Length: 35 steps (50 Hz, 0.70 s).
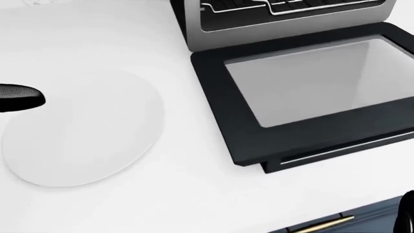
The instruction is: Pick the bread from the top rack and place it on the plate on the counter.
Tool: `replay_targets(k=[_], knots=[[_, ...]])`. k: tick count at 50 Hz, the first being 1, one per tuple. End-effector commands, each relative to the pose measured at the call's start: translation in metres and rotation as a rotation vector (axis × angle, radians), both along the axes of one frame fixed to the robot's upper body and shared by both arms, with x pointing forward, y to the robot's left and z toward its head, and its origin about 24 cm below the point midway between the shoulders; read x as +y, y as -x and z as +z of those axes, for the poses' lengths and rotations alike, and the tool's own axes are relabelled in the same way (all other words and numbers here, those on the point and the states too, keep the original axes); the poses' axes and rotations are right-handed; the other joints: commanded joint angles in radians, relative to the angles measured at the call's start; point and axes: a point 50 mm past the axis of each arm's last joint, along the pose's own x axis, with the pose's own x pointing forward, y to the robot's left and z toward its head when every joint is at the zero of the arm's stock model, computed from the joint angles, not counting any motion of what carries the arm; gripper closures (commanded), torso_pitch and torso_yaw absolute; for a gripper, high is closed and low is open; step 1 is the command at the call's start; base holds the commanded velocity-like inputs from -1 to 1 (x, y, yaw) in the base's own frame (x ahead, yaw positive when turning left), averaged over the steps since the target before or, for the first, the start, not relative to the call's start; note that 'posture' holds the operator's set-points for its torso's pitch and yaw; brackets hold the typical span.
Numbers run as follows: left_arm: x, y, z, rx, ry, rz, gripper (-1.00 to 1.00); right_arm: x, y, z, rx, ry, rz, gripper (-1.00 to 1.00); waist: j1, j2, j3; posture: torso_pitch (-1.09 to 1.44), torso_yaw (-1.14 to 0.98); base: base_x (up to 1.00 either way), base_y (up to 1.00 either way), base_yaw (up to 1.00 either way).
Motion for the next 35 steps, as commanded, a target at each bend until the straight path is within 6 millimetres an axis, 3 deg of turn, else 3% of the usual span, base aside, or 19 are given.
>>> replay_targets(k=[1, 35], knots=[[0.0, 0.006, 0.012, -0.076, -0.021, 0.007, -1.0, 0.002, 0.008, 0.022, -0.101, 0.027, 0.005, -1.0, 0.001, -0.002, -0.027, 0.0, 0.0, 0.0, 0.0, 0.0], [0.003, 0.008, 0.007, -0.069, -0.019, 0.016, -1.0, 0.007, -0.031, 0.02, -0.078, -0.009, 0.044, -1.0, -0.002, 0.003, -0.033, 0.0, 0.0, 0.0, 0.0, 0.0]])
